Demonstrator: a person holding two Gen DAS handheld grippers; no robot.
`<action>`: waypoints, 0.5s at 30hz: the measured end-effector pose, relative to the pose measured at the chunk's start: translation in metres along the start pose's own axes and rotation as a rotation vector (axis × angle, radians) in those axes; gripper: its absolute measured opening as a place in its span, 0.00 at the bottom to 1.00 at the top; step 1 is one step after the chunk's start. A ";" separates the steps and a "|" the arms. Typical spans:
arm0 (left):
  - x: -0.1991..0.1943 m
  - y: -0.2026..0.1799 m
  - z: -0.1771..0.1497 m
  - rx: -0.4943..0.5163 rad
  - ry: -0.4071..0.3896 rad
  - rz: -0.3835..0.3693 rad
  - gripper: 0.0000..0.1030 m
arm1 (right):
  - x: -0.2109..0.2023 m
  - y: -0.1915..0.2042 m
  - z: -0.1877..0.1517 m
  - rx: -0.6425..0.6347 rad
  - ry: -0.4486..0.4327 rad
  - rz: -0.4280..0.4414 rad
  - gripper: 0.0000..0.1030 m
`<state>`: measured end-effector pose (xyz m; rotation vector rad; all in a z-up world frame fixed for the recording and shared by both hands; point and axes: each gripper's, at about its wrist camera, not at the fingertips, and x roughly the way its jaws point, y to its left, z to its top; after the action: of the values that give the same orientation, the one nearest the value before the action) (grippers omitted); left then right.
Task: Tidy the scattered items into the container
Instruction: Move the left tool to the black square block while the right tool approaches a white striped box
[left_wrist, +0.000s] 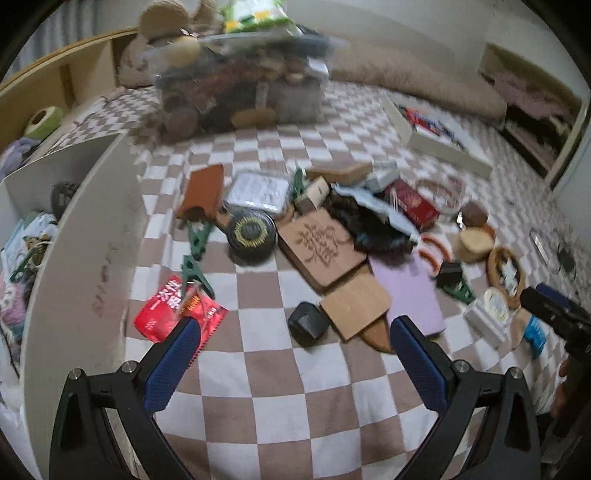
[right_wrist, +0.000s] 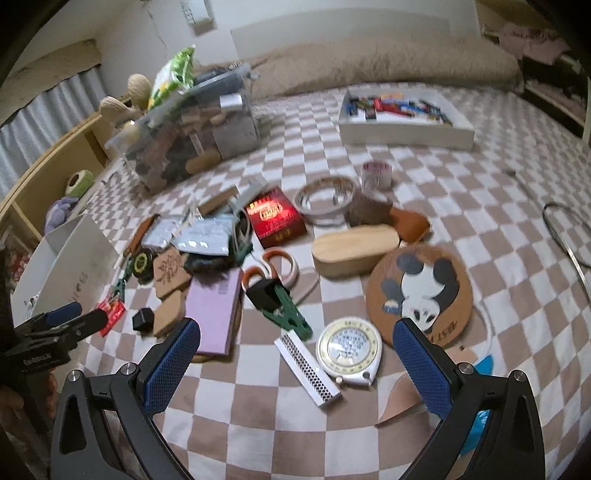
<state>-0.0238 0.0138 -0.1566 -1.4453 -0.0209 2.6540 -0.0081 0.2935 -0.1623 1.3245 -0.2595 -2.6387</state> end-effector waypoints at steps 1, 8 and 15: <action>0.004 -0.002 -0.001 0.016 0.011 0.007 1.00 | 0.003 -0.001 -0.001 0.005 0.010 -0.005 1.00; 0.030 -0.013 -0.001 0.133 0.074 0.032 1.00 | 0.016 -0.010 -0.011 0.055 0.047 -0.038 1.00; 0.050 -0.017 0.003 0.242 0.090 0.046 1.00 | 0.017 -0.012 -0.021 0.075 0.033 -0.034 1.00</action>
<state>-0.0516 0.0364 -0.1955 -1.4974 0.3336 2.5167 -0.0016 0.2992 -0.1903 1.4058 -0.3368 -2.6573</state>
